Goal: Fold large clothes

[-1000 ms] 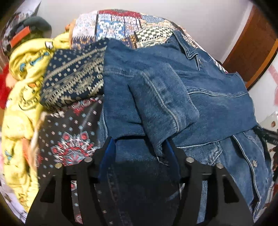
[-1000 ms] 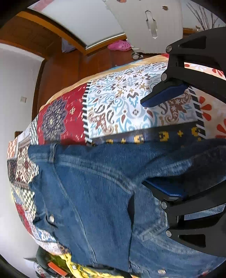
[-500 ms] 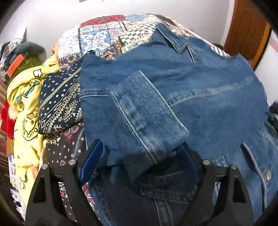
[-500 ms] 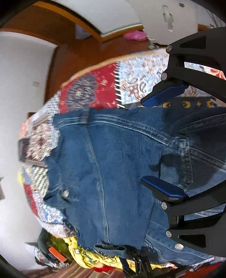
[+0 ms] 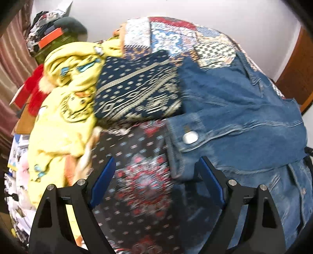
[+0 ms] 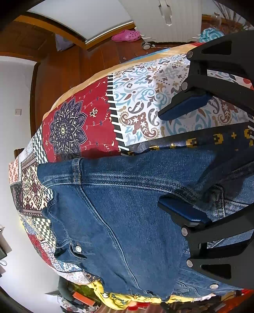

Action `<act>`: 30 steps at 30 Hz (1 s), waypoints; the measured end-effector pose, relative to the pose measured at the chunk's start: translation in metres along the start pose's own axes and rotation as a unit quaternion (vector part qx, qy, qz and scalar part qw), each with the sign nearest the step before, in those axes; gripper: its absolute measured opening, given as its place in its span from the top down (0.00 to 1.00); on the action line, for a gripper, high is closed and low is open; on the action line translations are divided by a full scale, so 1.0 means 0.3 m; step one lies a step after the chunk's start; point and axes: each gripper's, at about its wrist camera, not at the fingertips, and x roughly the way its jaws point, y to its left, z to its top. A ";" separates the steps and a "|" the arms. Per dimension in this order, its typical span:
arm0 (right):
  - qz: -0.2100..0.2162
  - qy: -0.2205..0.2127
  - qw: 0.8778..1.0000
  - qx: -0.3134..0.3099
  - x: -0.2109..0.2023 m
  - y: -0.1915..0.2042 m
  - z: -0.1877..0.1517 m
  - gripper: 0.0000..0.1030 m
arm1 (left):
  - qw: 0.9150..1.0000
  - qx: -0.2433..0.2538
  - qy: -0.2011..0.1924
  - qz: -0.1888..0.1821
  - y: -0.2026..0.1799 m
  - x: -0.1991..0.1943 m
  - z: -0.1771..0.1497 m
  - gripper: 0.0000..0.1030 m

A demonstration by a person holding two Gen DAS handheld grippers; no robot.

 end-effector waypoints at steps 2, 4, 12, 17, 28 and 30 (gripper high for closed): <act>-0.001 -0.002 1.000 0.001 -0.009 -0.002 0.009 0.24 | 1.000 -0.003 -0.001 -0.002 0.023 -0.011 0.004 0.17; 0.003 -0.007 1.000 0.004 -0.018 0.000 0.029 0.24 | 1.000 -0.008 -0.008 -0.008 0.042 -0.024 0.034 0.17; 0.019 -0.054 0.998 0.004 -0.078 0.015 0.171 0.24 | 0.997 -0.017 -0.021 -0.069 -0.002 0.012 0.245 0.16; 0.025 -0.061 0.998 -0.004 -0.031 0.039 0.267 0.24 | 0.996 -0.011 -0.006 -0.090 -0.055 0.120 0.354 0.16; 0.034 -0.019 0.999 0.002 0.181 0.029 0.405 0.32 | 0.980 -0.080 0.054 -0.175 -0.056 0.417 0.473 0.28; 0.039 -0.019 0.999 0.004 0.198 0.016 0.422 0.49 | 0.977 -0.086 0.059 -0.186 -0.060 0.448 0.488 0.39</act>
